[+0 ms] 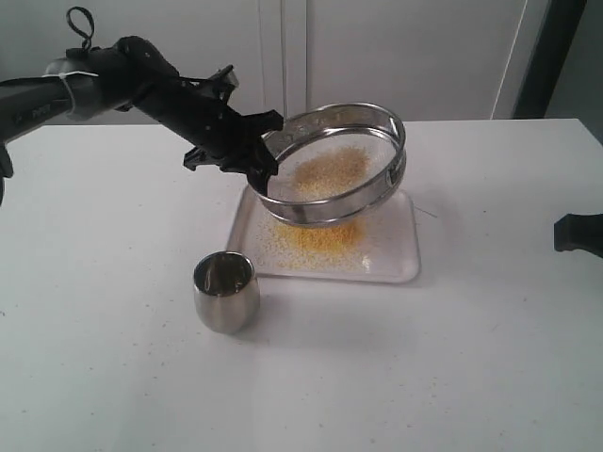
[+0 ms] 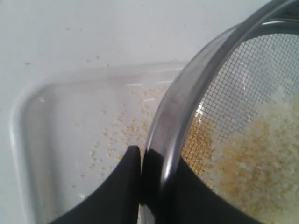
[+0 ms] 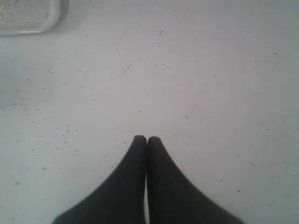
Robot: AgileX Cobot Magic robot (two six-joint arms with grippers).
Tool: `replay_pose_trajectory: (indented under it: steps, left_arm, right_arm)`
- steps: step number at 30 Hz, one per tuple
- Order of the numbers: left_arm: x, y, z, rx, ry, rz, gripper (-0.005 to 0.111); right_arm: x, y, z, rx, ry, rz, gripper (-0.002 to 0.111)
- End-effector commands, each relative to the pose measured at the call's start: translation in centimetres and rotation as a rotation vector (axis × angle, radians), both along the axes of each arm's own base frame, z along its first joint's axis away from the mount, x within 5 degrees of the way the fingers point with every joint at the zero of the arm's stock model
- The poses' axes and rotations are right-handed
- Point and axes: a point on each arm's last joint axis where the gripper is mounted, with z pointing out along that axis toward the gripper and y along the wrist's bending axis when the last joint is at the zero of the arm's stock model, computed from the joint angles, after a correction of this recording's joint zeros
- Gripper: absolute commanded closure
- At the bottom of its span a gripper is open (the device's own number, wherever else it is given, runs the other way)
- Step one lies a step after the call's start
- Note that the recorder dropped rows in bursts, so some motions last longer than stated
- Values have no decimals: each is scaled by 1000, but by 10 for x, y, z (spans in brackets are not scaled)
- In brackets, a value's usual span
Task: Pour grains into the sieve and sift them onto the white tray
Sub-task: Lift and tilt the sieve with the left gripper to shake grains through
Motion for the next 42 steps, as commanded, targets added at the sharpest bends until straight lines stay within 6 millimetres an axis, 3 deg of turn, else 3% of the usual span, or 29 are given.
replay_pose_trajectory:
  steps: [1, 6, 10, 12, 16, 18, 22, 24, 27, 31, 33, 36, 38, 40, 41, 42]
  left_arm:
    - [-2, 3, 0, -63, 76, -22, 107]
    - [-3, -14, 8, -195, 16, -65, 107]
    - [-6, -7, -9, -1, 40, -75, 107]
    - [-4, -3, -13, 0, 95, -25, 107]
    - [-5, -16, 13, -132, -22, -63, 107]
    - [-7, -15, 11, -42, -48, -74, 107]
    - [-6, 3, -9, 166, 77, 35, 107]
    - [-8, -6, 2, 71, 63, 24, 107]
    - [-11, -24, 23, -13, -93, -46, 107]
    - [-11, -13, -3, 188, -8, 4, 107]
    - [-12, -11, -6, 205, 48, 43, 107]
    - [-14, -25, 21, 128, -65, 8, 107]
    - [-19, -34, 30, 187, -139, -23, 107]
    - [-17, -18, 22, 373, -98, 49, 107]
    - [-11, -2, 21, 351, -39, 134, 107]
    - [-9, -2, 27, 261, -21, 154, 107]
  right_arm:
    - [-1, -2, 0, 0, -8, -13, 108]
    - [-1, -2, 0, 0, -8, -13, 108]
    - [-1, -2, 0, 0, -8, -13, 108]
    - [-1, -2, 0, 0, -8, -13, 108]
    - [-1, -2, 0, 0, -8, -13, 108]
    - [-1, -2, 0, 0, -8, -13, 108]
    - [-1, -2, 0, 0, -8, -13, 108]
    - [-1, -2, 0, 0, -8, -13, 108]
    - [-1, -2, 0, 0, -8, -13, 108]
    - [-1, -2, 0, 0, -8, -13, 108]
    - [-1, -2, 0, 0, -8, -13, 108]
    - [-1, -2, 0, 0, -8, -13, 108]
    - [-1, -2, 0, 0, -8, -13, 108]
    - [-1, -2, 1, 0, -10, -13, 108]
    - [-1, -2, 1, 0, -10, -13, 108]
    - [-1, -2, 1, 0, -10, -13, 108]
